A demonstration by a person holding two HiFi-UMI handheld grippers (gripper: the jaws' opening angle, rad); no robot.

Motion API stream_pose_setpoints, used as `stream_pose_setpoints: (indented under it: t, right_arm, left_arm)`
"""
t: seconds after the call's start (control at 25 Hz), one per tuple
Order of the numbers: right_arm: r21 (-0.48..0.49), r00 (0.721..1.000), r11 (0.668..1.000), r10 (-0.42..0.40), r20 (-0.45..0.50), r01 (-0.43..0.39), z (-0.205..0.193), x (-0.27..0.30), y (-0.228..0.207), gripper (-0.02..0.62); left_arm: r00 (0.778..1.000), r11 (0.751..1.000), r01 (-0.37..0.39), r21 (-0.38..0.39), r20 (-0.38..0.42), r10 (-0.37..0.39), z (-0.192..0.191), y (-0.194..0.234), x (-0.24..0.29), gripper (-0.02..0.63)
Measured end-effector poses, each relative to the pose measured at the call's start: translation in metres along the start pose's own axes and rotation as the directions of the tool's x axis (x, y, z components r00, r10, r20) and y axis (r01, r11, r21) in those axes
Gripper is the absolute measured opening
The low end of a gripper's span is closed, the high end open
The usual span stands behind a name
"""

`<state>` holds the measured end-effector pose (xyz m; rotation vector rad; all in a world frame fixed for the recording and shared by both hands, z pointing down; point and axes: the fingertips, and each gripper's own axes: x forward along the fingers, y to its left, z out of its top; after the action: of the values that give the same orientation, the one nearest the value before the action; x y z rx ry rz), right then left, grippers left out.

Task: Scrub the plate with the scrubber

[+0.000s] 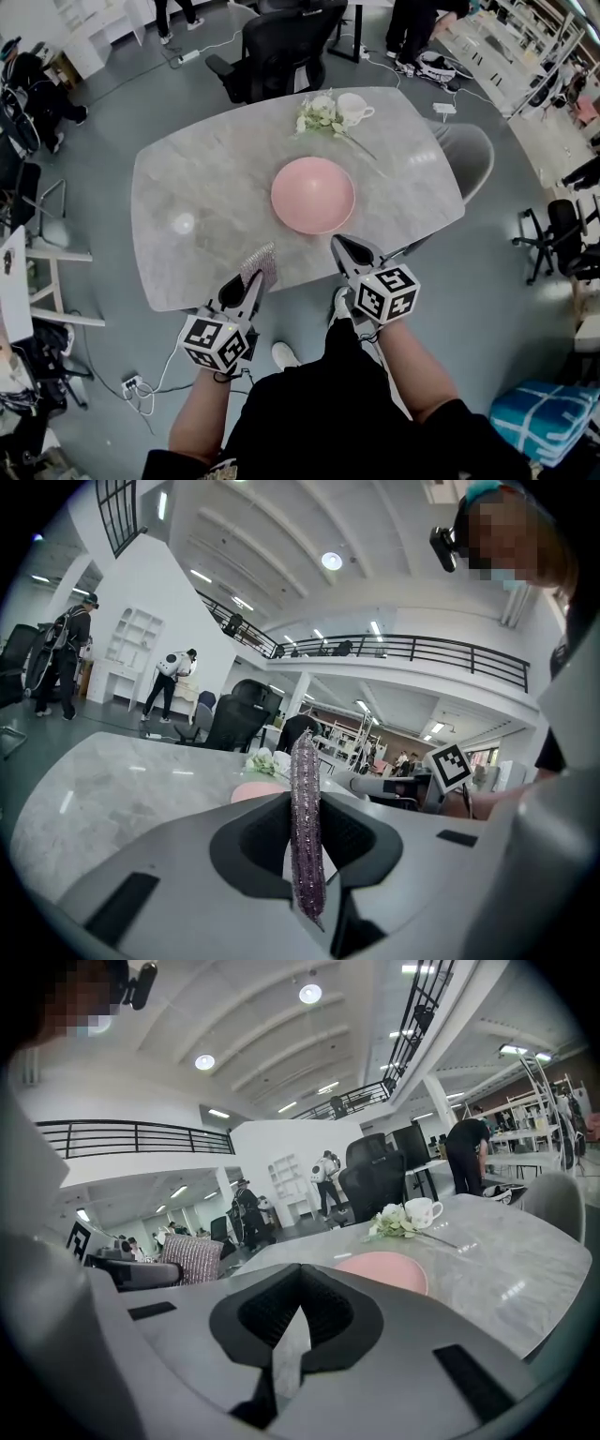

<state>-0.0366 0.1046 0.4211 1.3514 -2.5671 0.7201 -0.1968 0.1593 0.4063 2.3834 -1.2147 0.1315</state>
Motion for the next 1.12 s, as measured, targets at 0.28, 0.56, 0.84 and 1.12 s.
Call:
stream_pose_setpoints:
  t: [0.28,0.56,0.84,1.12]
  right_arm:
    - [0.036,0.999,0.999,0.015,-0.03,-0.014,0.014,0.026,-0.079,0.014]
    - [0.039,0.997,0.999,0.029,-0.078,-0.026,0.02,0.05,-0.143,0.014]
    - [0.067,0.99,0.996,0.061,-0.124,-0.053,0.016,0.082,-0.2,0.015]
    - [0.075,0.974,0.994,0.097,-0.203,-0.083,0.004,0.106,-0.235,0.017]
  left_arm:
    - [0.999,1.0,-0.017,-0.011,-0.03,0.017,0.009,-0.009,0.078,0.083]
    - [0.998,0.998,-0.056,-0.037,-0.043,0.054,0.021,-0.011,0.138,0.081]
    - [0.993,0.992,-0.102,-0.072,-0.065,0.098,0.018,-0.009,0.192,0.081]
    - [0.986,0.982,-0.155,-0.106,-0.071,0.148,0.02,-0.012,0.23,0.083]
